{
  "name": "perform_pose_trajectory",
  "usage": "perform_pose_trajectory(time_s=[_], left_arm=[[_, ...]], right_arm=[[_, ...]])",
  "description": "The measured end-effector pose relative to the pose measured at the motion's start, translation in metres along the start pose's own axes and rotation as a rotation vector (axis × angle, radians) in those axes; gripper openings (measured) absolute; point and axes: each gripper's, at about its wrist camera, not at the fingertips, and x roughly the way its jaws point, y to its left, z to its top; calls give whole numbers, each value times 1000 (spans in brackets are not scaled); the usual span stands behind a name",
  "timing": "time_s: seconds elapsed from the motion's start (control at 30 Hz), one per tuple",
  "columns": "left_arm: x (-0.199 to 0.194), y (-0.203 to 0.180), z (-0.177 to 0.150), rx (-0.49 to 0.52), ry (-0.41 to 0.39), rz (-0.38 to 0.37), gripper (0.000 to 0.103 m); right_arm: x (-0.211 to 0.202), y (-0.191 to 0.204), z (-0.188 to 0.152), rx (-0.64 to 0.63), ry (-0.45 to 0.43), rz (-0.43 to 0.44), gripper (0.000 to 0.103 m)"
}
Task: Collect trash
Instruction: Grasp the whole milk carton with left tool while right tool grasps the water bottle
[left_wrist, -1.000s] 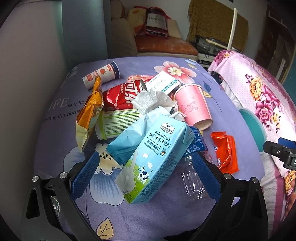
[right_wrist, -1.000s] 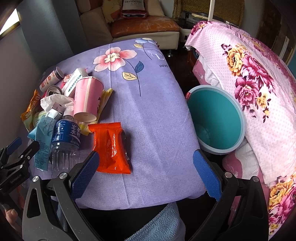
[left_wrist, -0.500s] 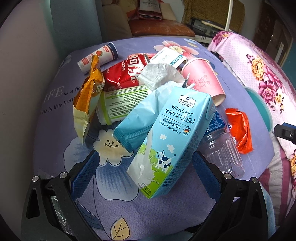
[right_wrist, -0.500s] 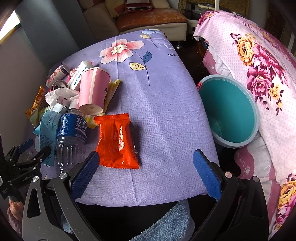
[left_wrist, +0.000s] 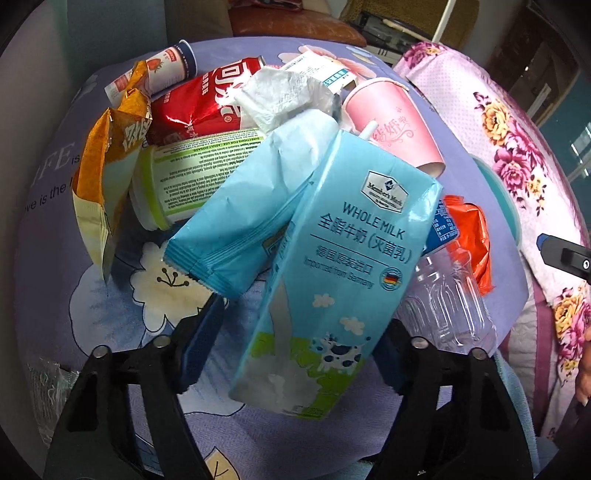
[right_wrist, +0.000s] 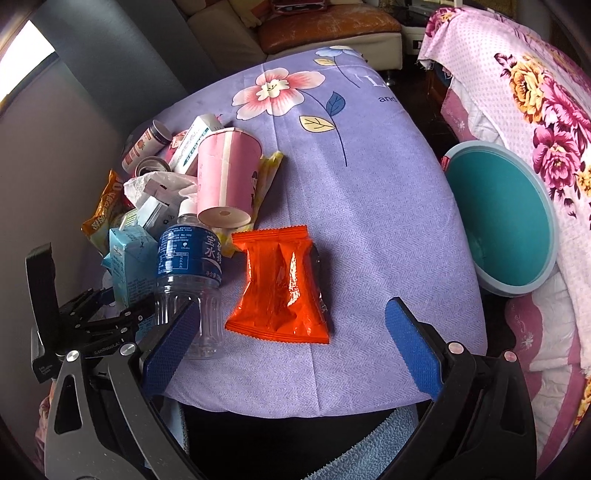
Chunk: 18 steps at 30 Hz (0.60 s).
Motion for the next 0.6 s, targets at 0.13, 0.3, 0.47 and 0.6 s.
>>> perform_pose_trajectory(time_s=[0.13, 0.3, 0.47, 0.6], left_arm=[[-5, 7, -9, -19, 14, -16, 62], [-15, 22, -20, -6, 15, -21, 62], [-18, 37, -24, -20, 4, -19, 64], [-17, 42, -25, -27, -10, -9, 77]], right_arm=[[2, 13, 8, -36, 33, 50, 59], [21, 38, 15, -93, 125, 111, 56], [46, 66, 25, -128, 214, 155, 60], [69, 82, 30, -159, 258, 136, 64]])
